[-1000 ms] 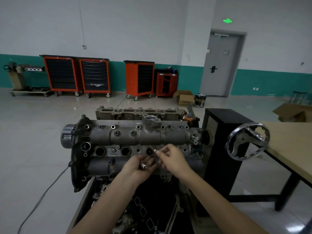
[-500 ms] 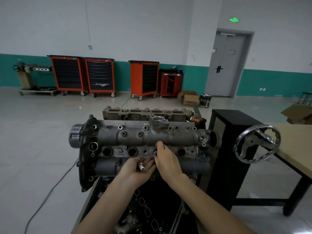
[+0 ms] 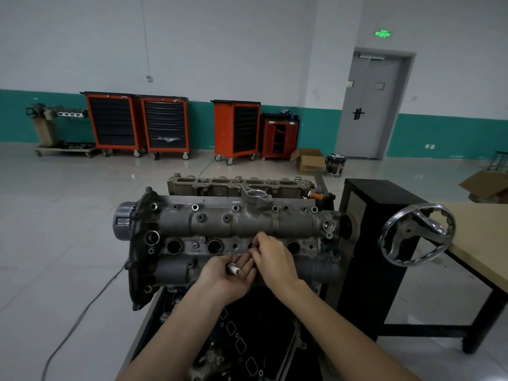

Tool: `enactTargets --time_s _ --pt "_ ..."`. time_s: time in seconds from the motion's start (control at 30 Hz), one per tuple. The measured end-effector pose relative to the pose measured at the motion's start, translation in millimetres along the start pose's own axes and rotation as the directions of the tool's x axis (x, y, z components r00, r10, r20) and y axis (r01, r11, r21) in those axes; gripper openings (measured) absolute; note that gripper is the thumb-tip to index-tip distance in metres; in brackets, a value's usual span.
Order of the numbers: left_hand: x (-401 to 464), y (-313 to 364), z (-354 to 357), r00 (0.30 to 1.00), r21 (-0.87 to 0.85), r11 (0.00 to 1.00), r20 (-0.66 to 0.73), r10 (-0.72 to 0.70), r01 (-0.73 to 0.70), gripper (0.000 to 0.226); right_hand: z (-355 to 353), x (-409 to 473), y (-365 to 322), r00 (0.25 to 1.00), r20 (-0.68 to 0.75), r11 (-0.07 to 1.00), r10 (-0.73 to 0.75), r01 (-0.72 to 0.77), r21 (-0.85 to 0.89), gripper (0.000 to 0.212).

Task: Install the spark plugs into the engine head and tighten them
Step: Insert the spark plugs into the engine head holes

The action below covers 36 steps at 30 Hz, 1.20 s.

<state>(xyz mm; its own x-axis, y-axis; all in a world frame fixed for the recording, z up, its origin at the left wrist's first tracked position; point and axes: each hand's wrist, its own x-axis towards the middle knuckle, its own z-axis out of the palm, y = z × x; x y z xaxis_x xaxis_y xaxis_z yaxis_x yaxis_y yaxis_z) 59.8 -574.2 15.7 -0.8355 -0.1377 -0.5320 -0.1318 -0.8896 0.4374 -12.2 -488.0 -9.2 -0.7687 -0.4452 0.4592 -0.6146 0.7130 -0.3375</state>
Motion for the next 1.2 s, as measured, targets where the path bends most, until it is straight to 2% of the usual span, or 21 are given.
enactTargets --time_s 0.07,0.17,0.33,0.43,0.47,0.57,0.67,0.73,0.77,0.9,1.0,1.07,1.2 --pt "-0.7 -2.8 0.8 1.000 0.024 1.000 0.008 -0.012 0.012 0.037 1.1 2.6 -1.0 0.999 -0.035 0.998 -0.006 0.004 -0.062 0.015" --pt "-2.5 0.2 -3.2 1.000 0.036 0.999 0.005 -0.012 0.011 0.031 6.9 0.2 2.1 0.994 -0.041 0.969 -0.100 0.088 -0.230 0.018" --pt "-2.8 0.7 -1.6 1.000 0.018 1.000 -0.016 0.014 -0.014 0.030 2.1 -16.3 22.1 0.990 -0.122 0.997 -0.070 0.069 -0.018 0.021" --pt "-0.8 -14.1 11.8 0.998 0.044 0.997 0.038 -0.059 0.057 0.034 -12.0 -28.1 18.7 0.994 -0.070 0.946 -0.086 0.104 0.308 0.020" --pt "-0.8 -19.3 17.4 0.993 0.044 0.995 0.064 -0.094 0.092 0.036 -18.0 -32.0 18.5 0.992 -0.055 0.926 -0.112 0.124 0.356 0.021" --pt "1.4 -32.7 34.7 0.984 0.056 0.987 0.083 -0.155 0.151 0.039 -36.8 -41.3 29.0 0.974 -0.110 0.925 -0.198 0.223 0.307 0.025" --pt "6.0 -44.0 46.4 0.975 0.073 0.979 0.101 -0.196 0.189 0.050 -51.5 -51.8 43.1 0.962 -0.165 0.891 -0.217 0.264 0.369 0.028" --pt "13.1 -50.9 50.9 0.982 0.099 0.984 0.111 -0.156 0.145 0.065 -54.3 -57.7 48.8 0.947 -0.195 0.891 -0.256 0.309 0.332 0.029" --pt "15.8 -54.5 52.7 0.983 0.115 0.984 0.107 -0.148 0.136 0.064 -53.6 -59.1 52.3 0.937 -0.221 0.897 -0.269 0.328 0.297 0.025" --pt "20.1 -64.7 50.9 0.982 0.234 0.963 0.099 -0.160 0.134 0.043 -55.3 -53.0 67.9 0.920 -0.337 0.932 -0.199 0.284 0.226 0.009" --pt "24.5 -65.2 40.4 0.981 0.297 0.946 0.101 -0.167 0.131 0.037 -57.6 -45.3 80.4 0.914 -0.385 0.951 -0.128 0.224 0.215 0.010" --pt "26.4 -62.6 34.6 0.978 0.334 0.932 0.099 -0.181 0.139 0.031 -55.0 -42.4 85.5 0.925 -0.366 0.958 -0.097 0.187 0.217 0.011" --pt "32.8 -60.0 28.6 0.982 0.381 0.916 0.086 -0.168 0.123 0.028 -46.3 -36.9 77.9 0.920 -0.346 0.974 -0.182 0.218 0.067 0.011"
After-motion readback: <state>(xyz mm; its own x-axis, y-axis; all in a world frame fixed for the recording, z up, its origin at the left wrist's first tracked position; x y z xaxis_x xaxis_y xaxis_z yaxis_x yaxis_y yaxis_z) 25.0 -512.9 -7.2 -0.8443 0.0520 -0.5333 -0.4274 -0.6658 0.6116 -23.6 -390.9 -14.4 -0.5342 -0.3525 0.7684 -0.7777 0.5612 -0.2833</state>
